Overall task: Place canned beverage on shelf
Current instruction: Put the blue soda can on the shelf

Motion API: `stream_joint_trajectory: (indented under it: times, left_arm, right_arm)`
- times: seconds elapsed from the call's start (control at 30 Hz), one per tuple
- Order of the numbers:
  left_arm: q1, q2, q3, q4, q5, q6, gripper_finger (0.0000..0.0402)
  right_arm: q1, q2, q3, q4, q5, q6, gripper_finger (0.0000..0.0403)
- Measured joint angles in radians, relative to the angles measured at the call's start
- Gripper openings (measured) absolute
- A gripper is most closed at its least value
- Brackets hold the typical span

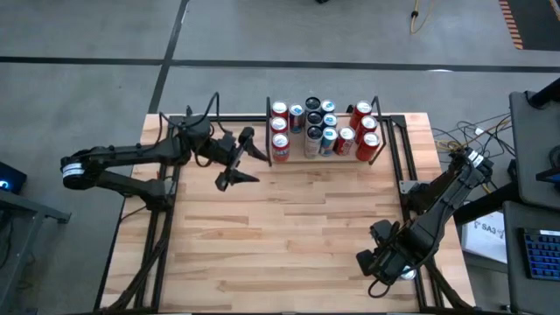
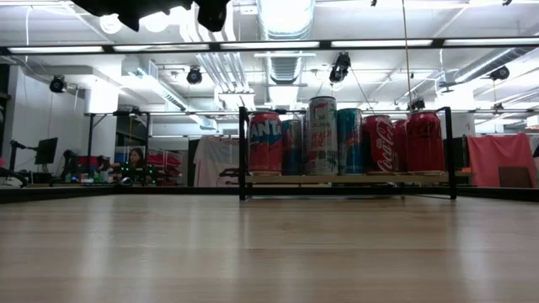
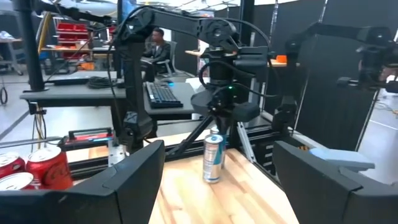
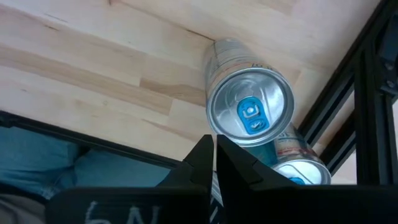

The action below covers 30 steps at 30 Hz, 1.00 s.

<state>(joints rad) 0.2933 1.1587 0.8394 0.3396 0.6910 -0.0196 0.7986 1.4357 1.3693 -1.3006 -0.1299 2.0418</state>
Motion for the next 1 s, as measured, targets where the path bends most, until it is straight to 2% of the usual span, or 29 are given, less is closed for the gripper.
stream_joint_trajectory:
  times: [0.27,0.4,0.53,0.8,1.0]
  left_arm:
    - [0.000,-0.004,0.000,0.000,-0.002,0.003,0.0283]
    - [0.000,-0.004,0.000,0.001,-0.002,0.006,0.0283]
    - [0.001,-0.004,0.000,0.001,-0.002,0.006,0.0283]
    - [0.001,-0.004,0.000,0.001,-0.002,0.006,0.0283]
    - [0.001,-0.004,0.000,0.001,-0.002,0.007,0.0283]
  right_arm:
    - [0.000,0.000,0.000,-0.026,0.000,0.010,0.0011]
    - [0.000,0.000,0.000,-0.038,0.000,0.092,0.0035]
    - [0.000,0.000,0.000,-0.038,-0.002,0.096,0.0088]
    - [0.000,0.001,-0.006,-0.059,-0.004,0.106,0.0228]
    - [0.000,0.001,-0.029,-0.056,-0.003,0.106,0.0294]
